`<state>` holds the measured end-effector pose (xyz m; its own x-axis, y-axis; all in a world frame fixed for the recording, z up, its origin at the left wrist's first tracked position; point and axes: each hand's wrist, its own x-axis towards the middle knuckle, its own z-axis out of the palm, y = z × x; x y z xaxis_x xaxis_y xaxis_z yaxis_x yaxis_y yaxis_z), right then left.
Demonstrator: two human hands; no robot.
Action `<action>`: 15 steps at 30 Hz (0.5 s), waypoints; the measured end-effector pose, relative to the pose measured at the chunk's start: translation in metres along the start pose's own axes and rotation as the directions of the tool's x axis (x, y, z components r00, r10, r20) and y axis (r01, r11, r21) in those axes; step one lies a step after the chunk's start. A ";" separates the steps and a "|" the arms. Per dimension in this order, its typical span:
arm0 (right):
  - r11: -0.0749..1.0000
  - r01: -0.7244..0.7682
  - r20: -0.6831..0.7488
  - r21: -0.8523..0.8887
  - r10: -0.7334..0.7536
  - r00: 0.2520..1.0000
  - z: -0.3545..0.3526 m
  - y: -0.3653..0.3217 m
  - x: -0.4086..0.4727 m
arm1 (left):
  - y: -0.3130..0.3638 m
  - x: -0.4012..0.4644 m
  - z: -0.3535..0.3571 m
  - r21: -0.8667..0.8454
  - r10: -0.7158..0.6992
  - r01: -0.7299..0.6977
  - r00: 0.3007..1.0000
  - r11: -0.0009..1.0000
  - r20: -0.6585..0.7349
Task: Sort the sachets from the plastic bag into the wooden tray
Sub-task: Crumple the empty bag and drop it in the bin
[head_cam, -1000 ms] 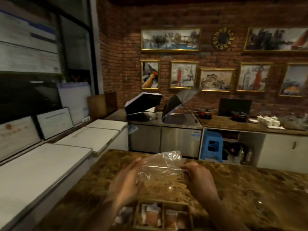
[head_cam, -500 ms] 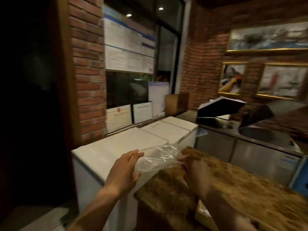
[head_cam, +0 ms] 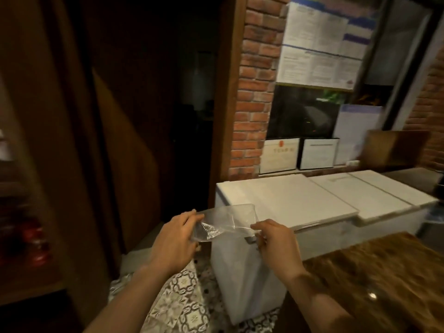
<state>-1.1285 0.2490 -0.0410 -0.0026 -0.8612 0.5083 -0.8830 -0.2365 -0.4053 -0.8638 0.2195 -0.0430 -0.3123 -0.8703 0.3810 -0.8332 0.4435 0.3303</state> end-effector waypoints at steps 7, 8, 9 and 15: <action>0.990 0.121 0.078 0.074 -0.127 0.989 0.031 0.003 -0.014 | -0.011 -0.059 0.017 0.096 -0.154 0.151 0.988 0.984 0.029; 0.988 0.129 0.097 0.084 -0.137 0.986 0.036 0.005 -0.019 | -0.010 -0.069 0.021 0.104 -0.181 0.176 0.983 0.979 0.039; 0.987 0.132 0.113 0.088 -0.141 0.983 0.040 0.006 -0.022 | -0.009 -0.077 0.024 0.106 -0.201 0.196 0.979 0.975 0.040; 0.987 0.130 0.207 0.099 -0.148 0.967 0.063 0.015 -0.050 | -0.005 -0.123 0.049 0.140 -0.309 0.295 0.947 0.945 0.091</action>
<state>-1.1121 0.2599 -0.1201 0.2252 -0.8908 0.3947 -0.8250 -0.3899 -0.4091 -0.8435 0.3143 -0.1337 -0.0792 -0.9805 0.1801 -0.9436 0.1320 0.3035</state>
